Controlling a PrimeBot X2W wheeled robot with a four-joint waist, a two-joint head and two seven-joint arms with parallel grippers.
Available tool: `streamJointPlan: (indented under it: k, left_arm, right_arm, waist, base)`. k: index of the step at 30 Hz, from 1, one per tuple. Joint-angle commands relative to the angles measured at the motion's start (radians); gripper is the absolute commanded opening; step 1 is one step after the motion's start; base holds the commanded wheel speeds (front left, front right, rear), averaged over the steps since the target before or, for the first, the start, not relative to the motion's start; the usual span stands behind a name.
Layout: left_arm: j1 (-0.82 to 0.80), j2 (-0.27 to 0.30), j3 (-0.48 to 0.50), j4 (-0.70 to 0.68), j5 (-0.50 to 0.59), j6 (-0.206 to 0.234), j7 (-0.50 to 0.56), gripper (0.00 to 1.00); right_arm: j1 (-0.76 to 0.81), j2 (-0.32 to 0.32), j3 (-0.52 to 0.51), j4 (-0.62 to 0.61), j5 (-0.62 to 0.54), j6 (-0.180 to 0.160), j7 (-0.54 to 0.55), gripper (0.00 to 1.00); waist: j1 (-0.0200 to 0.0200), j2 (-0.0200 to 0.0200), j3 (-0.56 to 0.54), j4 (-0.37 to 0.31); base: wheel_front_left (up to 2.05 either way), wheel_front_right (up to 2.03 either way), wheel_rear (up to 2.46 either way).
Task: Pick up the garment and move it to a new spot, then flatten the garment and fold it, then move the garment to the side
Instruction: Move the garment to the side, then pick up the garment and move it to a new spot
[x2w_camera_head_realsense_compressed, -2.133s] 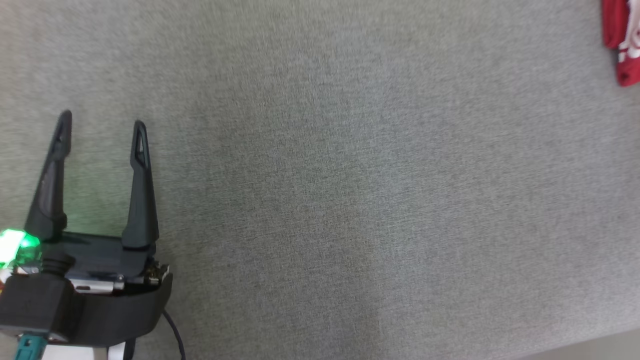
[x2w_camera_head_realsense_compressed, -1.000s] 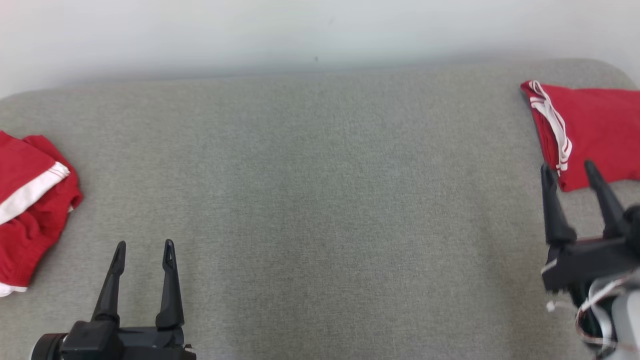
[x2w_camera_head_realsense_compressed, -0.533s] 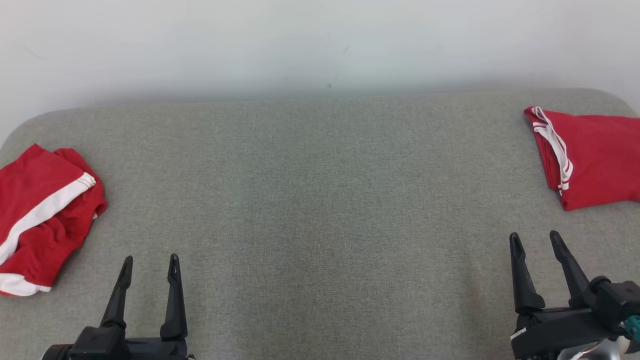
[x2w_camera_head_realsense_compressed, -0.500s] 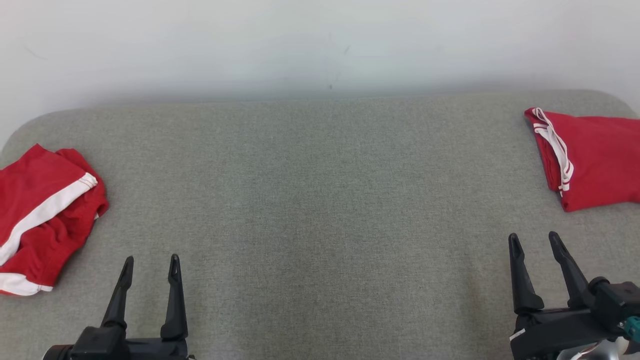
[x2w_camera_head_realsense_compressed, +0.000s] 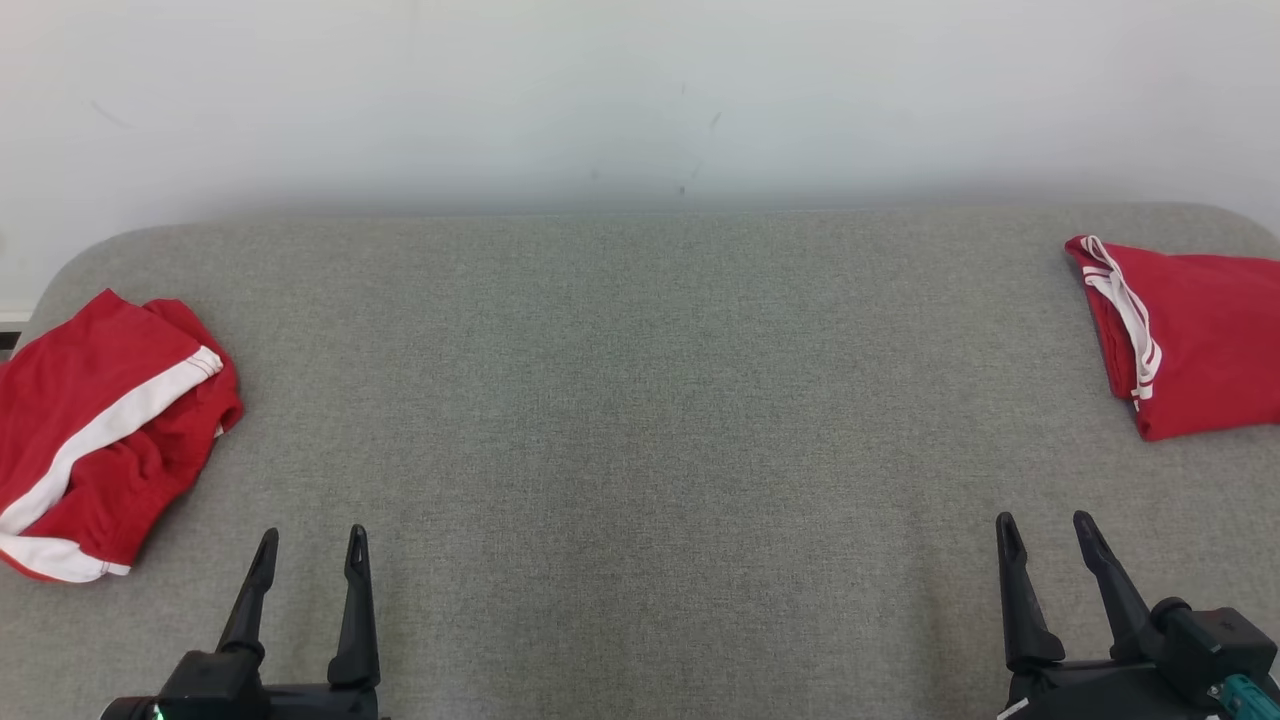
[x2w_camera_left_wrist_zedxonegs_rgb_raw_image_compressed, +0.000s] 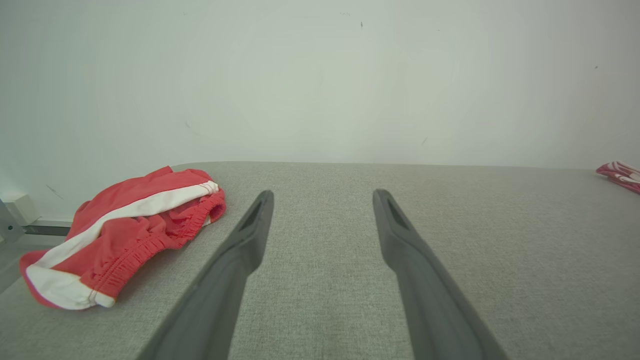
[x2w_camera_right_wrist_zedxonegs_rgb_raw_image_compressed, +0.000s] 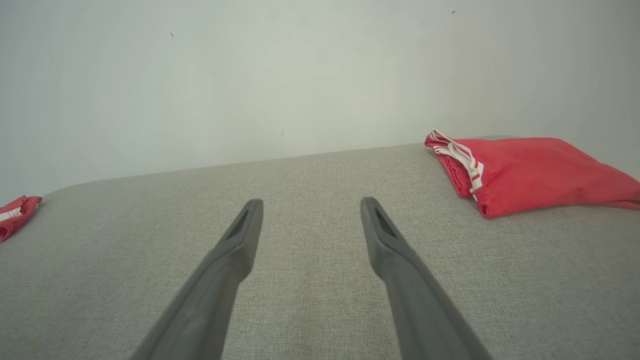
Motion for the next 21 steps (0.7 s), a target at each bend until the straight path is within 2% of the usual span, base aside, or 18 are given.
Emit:
streamJointPlan:
  k: [1, 14, 21]
  left_arm:
    - [-0.008, -0.001, 0.004, 0.006, 0.003, 0.000, -0.003, 1.00]
    - [-0.015, -0.004, 0.013, 0.031, 0.011, -0.006, -0.003, 1.00]
    - [-0.014, -0.006, 0.010, 0.037, 0.010, -0.006, -0.003, 1.00]
  right_arm:
    - [0.010, 0.007, 0.002, 0.002, -0.007, -0.003, -0.005, 1.00]
    - [0.019, 0.022, 0.005, 0.018, -0.005, -0.003, -0.011, 1.00]
    - [0.030, 0.026, 0.005, 0.013, -0.009, -0.003, -0.003, 1.00]
  waist:
    - [0.0000, 0.0000, -0.001, 0.000]
    - [0.0000, 0.0000, -0.012, -0.002]
    - [0.0000, 0.0000, -0.016, 0.031]
  base:
    - [0.00, 0.00, 0.00]
    - [0.00, 0.00, 0.00]
    - [0.00, 0.00, 0.00]
